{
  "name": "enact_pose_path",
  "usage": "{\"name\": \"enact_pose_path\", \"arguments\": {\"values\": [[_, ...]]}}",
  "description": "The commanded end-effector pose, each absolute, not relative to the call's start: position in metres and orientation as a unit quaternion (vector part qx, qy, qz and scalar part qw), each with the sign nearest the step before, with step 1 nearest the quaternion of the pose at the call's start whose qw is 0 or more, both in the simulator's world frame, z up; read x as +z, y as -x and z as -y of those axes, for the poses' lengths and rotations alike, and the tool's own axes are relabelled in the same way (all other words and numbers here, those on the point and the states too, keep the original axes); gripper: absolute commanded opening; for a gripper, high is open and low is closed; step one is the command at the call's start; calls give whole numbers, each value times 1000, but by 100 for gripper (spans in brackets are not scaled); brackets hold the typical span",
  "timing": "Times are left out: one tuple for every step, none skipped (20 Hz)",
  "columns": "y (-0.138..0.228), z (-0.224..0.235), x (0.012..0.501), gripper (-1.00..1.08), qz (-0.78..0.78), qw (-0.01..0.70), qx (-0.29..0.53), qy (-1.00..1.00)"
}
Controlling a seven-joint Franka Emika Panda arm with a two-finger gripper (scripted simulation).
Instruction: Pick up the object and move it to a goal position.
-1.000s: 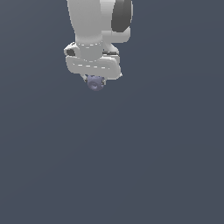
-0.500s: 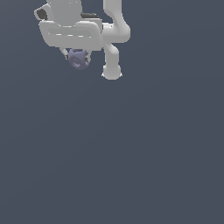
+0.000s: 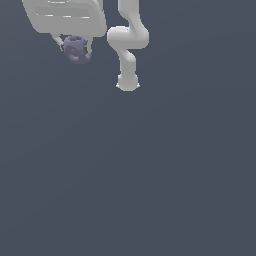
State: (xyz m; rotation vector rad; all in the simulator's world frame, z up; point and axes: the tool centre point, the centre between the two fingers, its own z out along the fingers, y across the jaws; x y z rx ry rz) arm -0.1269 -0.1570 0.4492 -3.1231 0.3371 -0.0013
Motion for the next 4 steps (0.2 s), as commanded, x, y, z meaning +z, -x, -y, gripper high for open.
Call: {"name": "enact_pose_path", "arguments": {"values": [[127, 160, 455, -100, -107, 0, 0, 994], [127, 161, 456, -100, -107, 0, 0, 994], [127, 161, 456, -100, -107, 0, 0, 994], [127, 161, 456, -100, -107, 0, 0, 994]]}}
